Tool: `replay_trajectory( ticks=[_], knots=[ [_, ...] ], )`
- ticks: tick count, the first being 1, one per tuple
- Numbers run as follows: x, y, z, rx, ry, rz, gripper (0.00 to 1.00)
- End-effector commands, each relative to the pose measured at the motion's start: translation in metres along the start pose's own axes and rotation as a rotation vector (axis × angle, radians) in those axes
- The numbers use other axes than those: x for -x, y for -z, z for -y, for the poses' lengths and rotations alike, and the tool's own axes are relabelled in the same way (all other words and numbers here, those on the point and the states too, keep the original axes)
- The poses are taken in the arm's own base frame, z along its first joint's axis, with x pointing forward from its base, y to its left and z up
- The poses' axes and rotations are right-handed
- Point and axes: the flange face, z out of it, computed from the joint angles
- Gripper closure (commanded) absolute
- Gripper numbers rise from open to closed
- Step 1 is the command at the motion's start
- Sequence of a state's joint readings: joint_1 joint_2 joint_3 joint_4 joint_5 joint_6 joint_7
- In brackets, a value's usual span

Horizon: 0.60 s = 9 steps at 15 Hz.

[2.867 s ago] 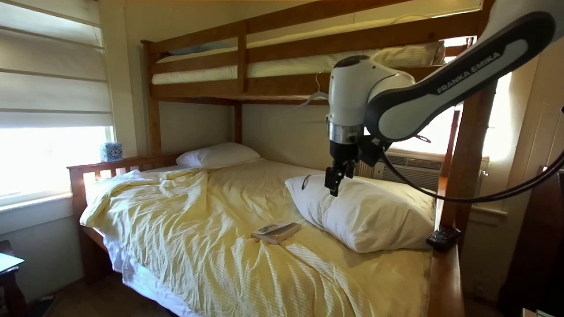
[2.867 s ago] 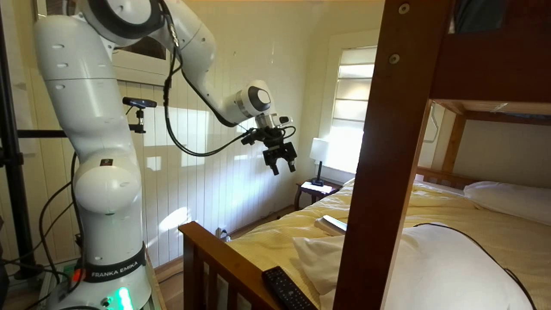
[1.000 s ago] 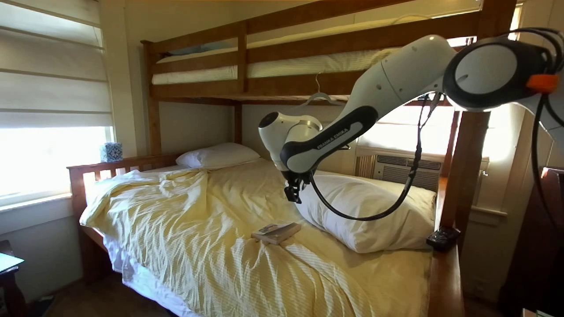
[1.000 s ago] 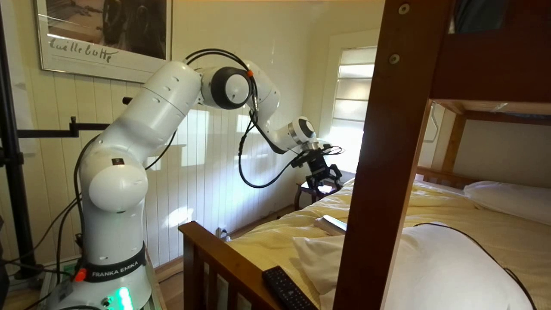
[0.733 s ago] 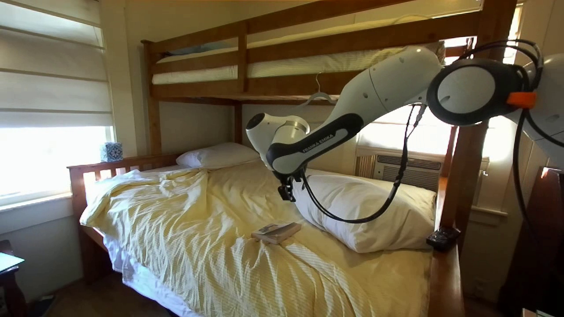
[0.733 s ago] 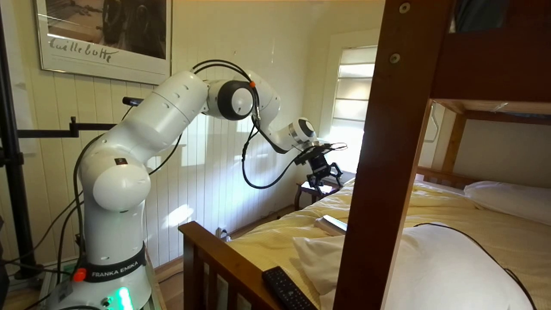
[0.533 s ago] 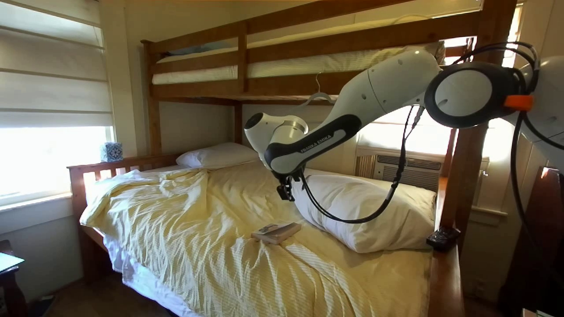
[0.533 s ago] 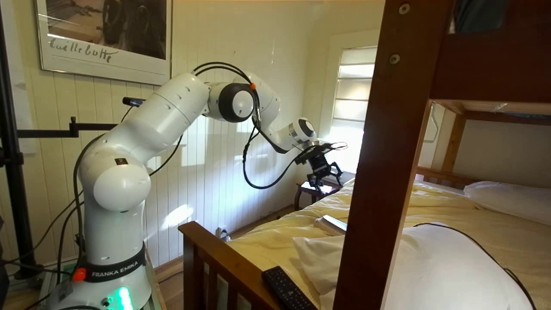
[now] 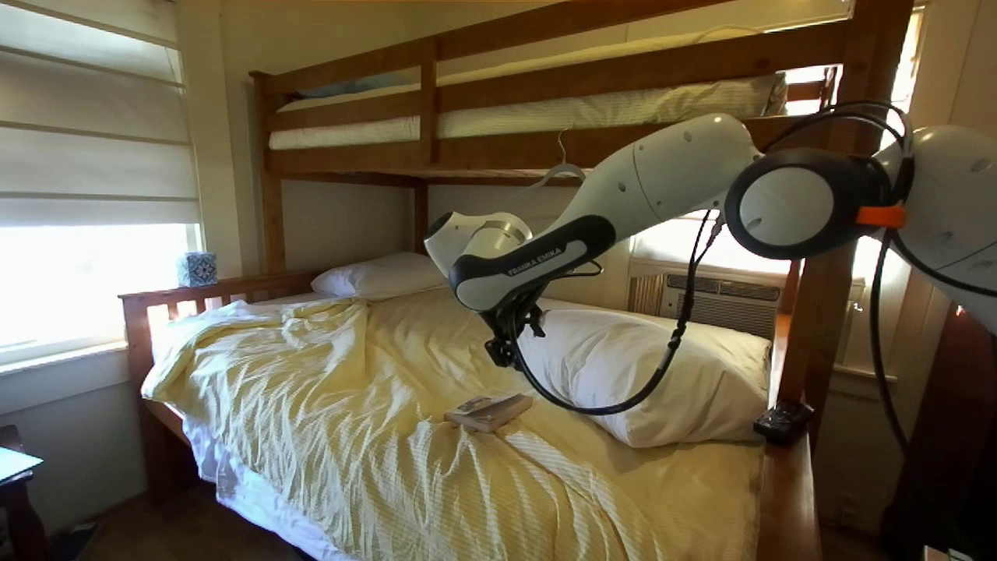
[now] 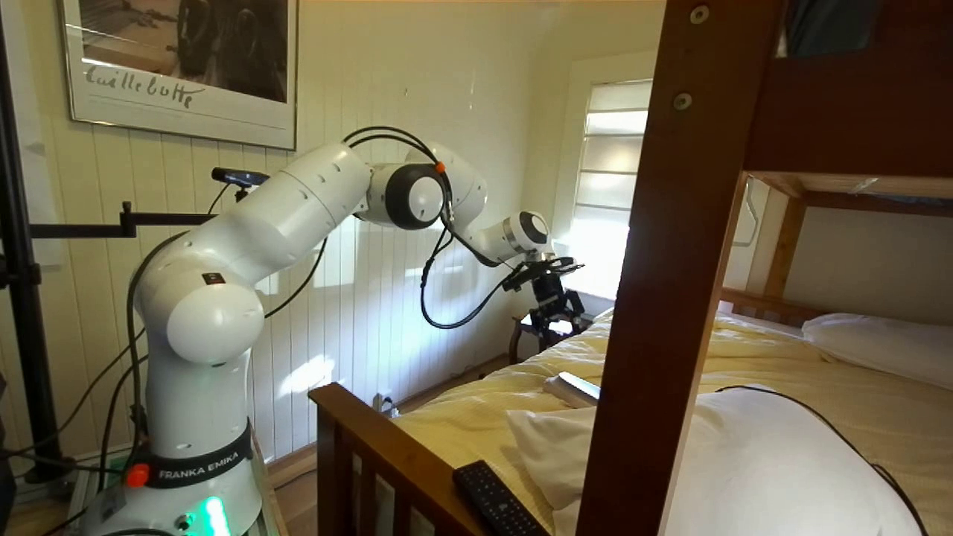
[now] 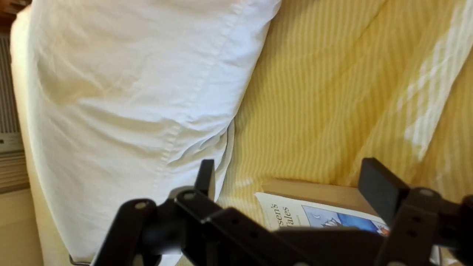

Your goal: Put the book on the pillow in front.

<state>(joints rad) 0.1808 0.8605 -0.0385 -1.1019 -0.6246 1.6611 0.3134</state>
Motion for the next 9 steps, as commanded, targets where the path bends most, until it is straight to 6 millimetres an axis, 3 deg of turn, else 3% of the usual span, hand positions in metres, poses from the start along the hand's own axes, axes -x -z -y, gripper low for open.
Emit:
replay_trajectory(
  ticks=[1,3,9],
  knots=[
    [-0.0138,0.0007,0.0146,0.073,-0.155,0.056,0.0],
    [-0.0067,-0.0036,0.0114,0.069,-0.106,0.052,0.0],
    [-0.013,-0.0039,0.0156,0.107,-0.132,0.06,0.0]
  ],
)
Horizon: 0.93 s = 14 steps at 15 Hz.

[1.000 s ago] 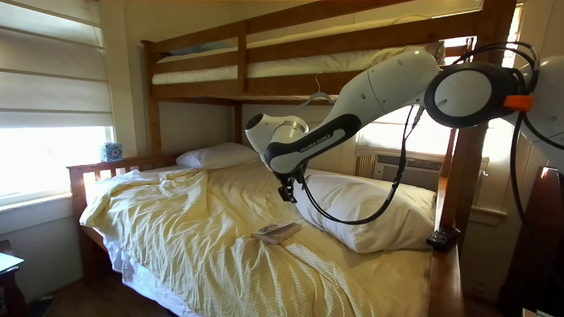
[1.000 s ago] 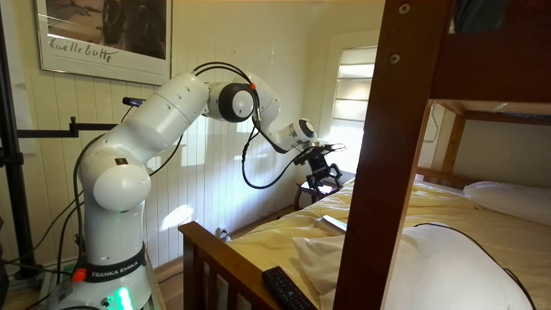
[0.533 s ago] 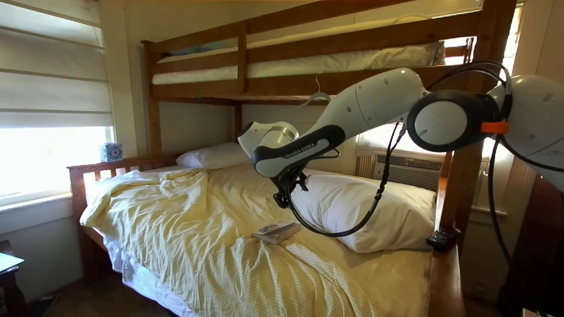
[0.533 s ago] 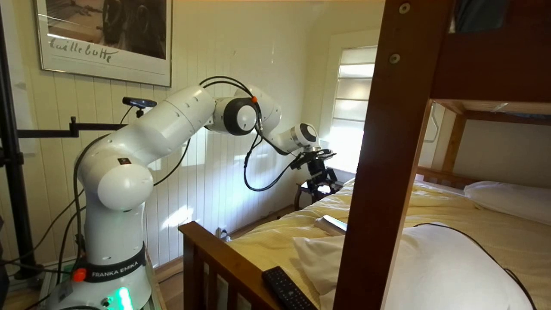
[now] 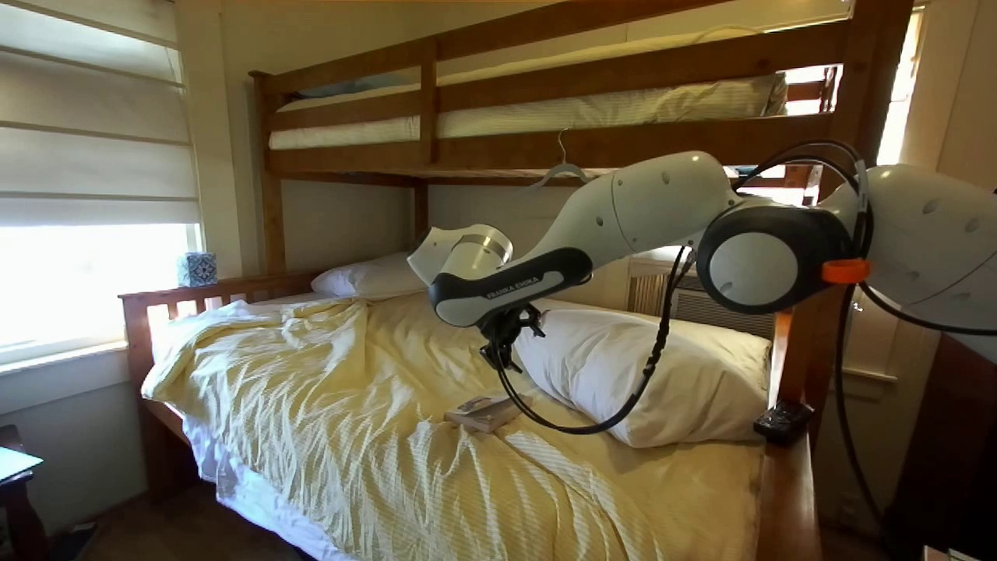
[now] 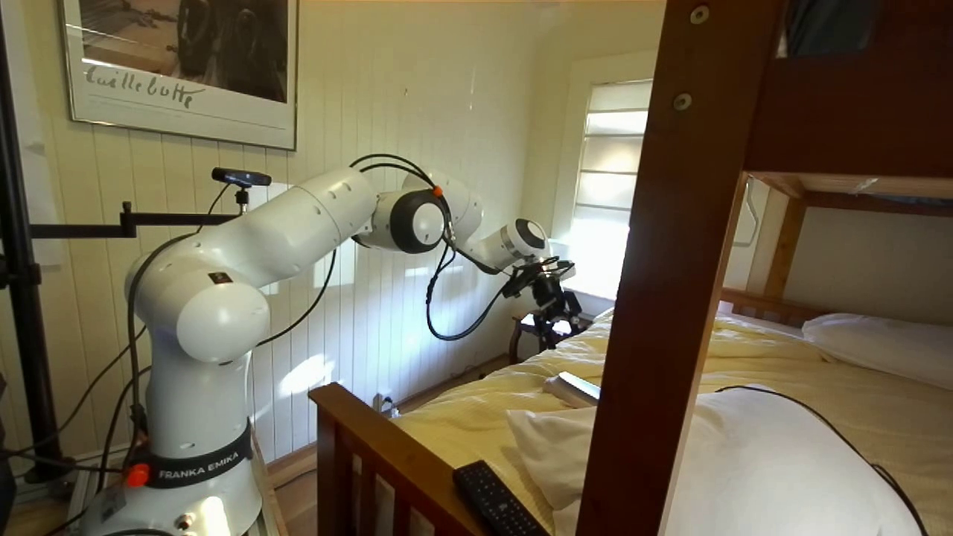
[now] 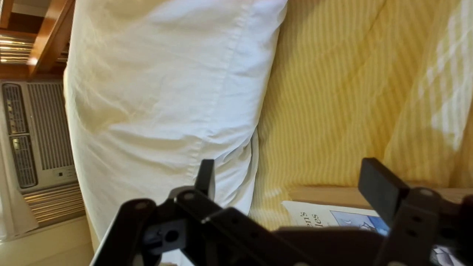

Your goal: Put the book on the pillow in front.

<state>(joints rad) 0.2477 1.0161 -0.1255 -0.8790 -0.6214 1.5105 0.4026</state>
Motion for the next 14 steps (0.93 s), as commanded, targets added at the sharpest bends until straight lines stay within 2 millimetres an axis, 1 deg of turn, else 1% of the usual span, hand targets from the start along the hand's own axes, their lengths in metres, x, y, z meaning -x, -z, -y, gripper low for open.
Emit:
replay_trajectory(
  ticks=[1,9,10,12,14],
  knots=[
    [0.0,0.0,-0.001,0.0,-0.001,-0.001,0.0],
    [0.0,0.001,-0.001,0.0,-0.002,-0.001,0.0],
    [-0.002,-0.001,0.003,0.01,-0.023,0.006,0.0],
    [-0.015,0.004,0.012,0.011,-0.095,-0.091,0.0],
    [-0.026,0.011,0.019,-0.044,-0.162,-0.169,0.0]
  ],
)
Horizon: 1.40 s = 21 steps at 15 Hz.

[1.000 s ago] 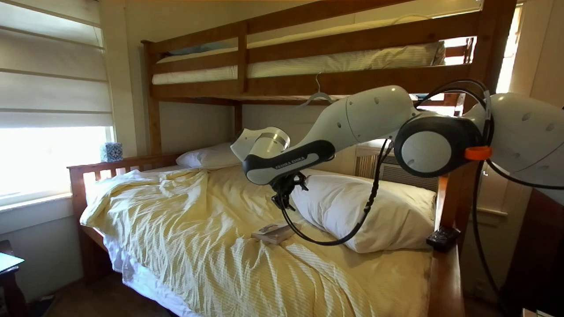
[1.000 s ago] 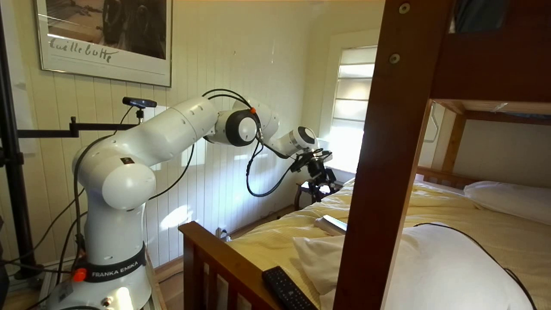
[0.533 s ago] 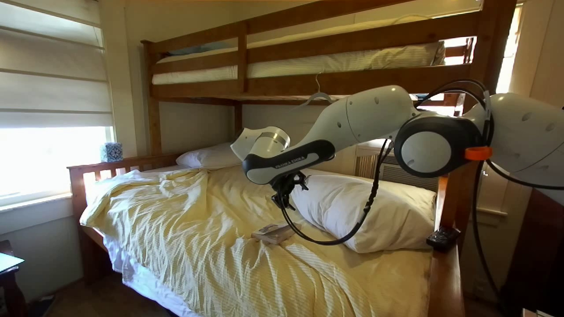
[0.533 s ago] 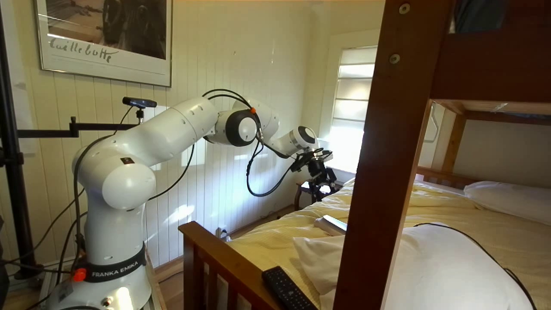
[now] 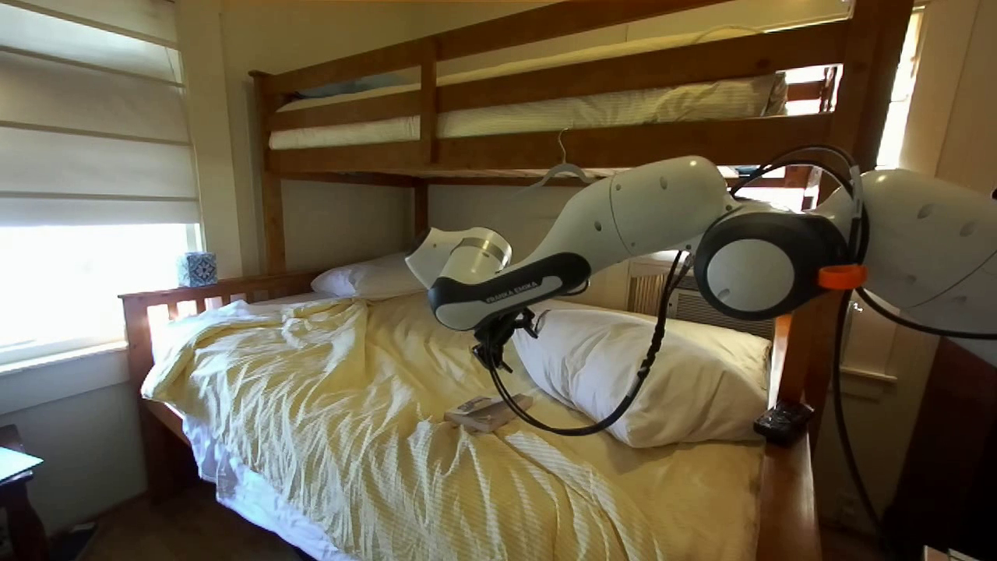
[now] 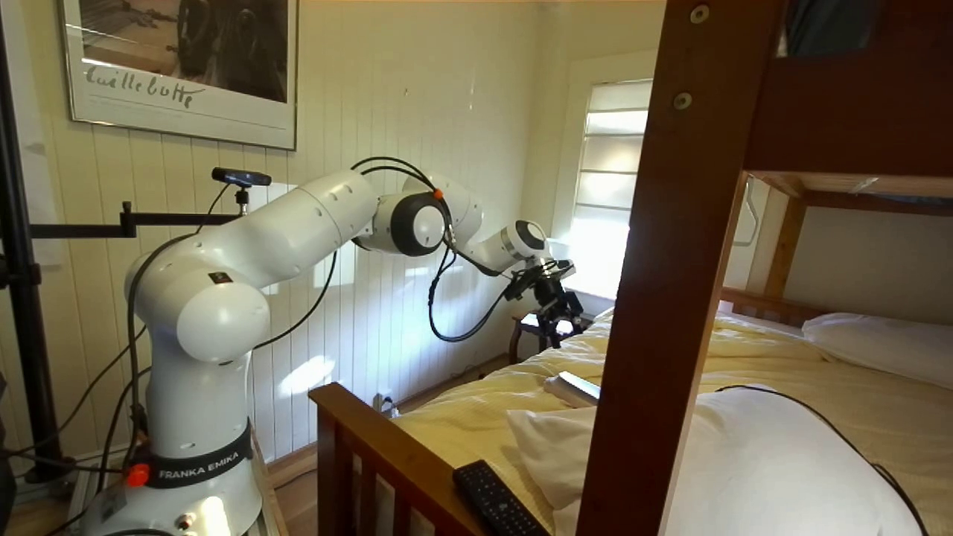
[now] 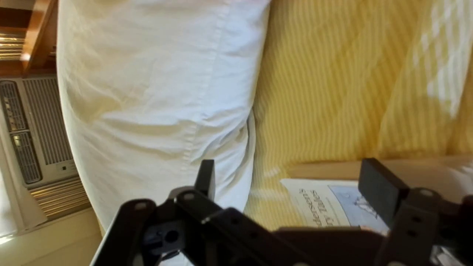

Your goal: Put the book on the pillow in front.

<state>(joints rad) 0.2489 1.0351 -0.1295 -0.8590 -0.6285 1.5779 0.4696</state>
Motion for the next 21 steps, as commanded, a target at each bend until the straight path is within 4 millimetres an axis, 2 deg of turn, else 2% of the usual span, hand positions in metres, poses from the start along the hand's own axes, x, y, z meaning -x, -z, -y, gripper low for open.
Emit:
replay_trajectory(
  ticks=[1,2,3,10,11,13,17,19,21],
  knots=[
    [-0.02,0.008,0.02,-0.043,-0.122,-0.135,0.0],
    [-0.023,0.009,0.024,-0.062,-0.109,-0.155,0.0],
    [-0.014,0.005,0.015,-0.05,-0.077,-0.102,0.0],
    [-0.015,0.002,0.018,-0.052,-0.077,-0.105,0.0],
    [-0.016,0.002,0.025,-0.046,-0.057,-0.134,0.0],
    [-0.018,0.005,0.055,-0.15,0.045,-0.204,0.0],
    [-0.007,0.003,0.114,-0.268,0.218,-0.266,0.0],
    [0.002,-0.007,0.13,-0.249,0.294,-0.238,0.0],
    [0.007,-0.024,0.14,-0.167,0.288,-0.2,0.0]
  ],
)
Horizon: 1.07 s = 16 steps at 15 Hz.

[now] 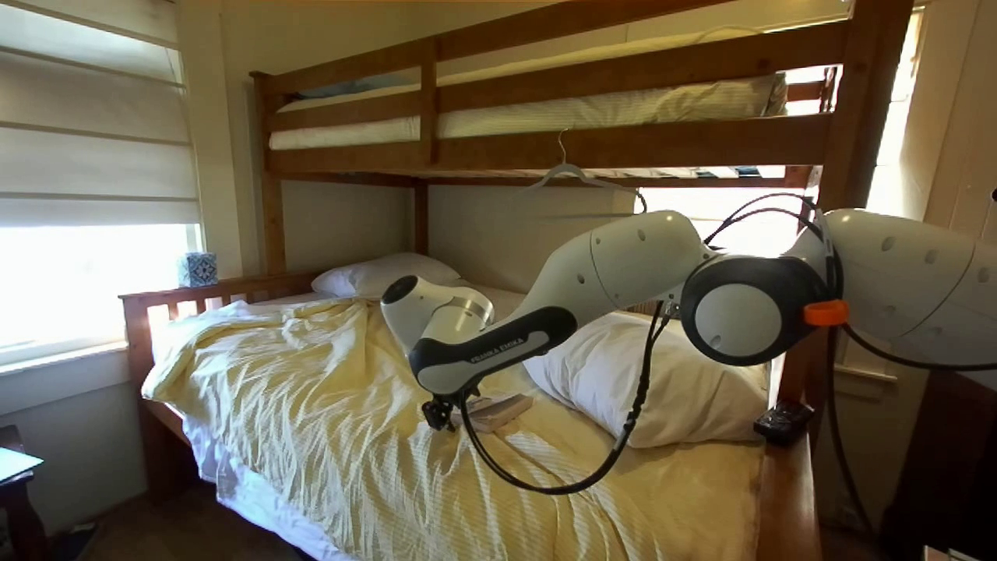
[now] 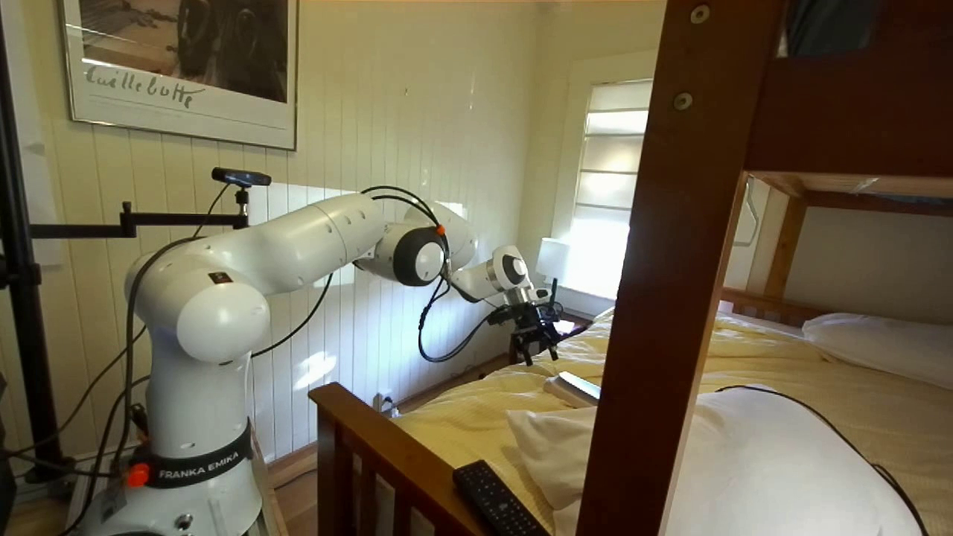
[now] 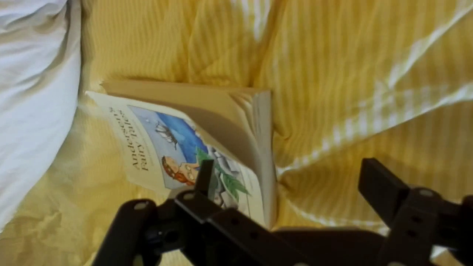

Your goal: Put the book on the pillow in front.

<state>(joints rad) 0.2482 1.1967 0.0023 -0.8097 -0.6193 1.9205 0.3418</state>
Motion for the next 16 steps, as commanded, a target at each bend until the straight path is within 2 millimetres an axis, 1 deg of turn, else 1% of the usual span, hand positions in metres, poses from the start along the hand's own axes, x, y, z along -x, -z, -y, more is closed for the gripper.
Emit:
replay_trajectory(
  ticks=[1,4,8,11,14,16],
  knots=[
    [0.008,-0.022,0.009,0.109,0.02,0.051,0.0],
    [0.01,-0.034,0.009,0.24,0.018,0.053,0.0],
    [0.015,-0.049,0.032,0.374,0.033,0.047,0.0],
    [0.018,-0.054,0.042,0.425,0.032,0.051,0.0],
    [0.021,-0.063,0.04,0.502,0.023,0.057,0.0],
    [0.021,-0.066,0.027,0.543,-0.017,0.06,0.0]
  ],
)
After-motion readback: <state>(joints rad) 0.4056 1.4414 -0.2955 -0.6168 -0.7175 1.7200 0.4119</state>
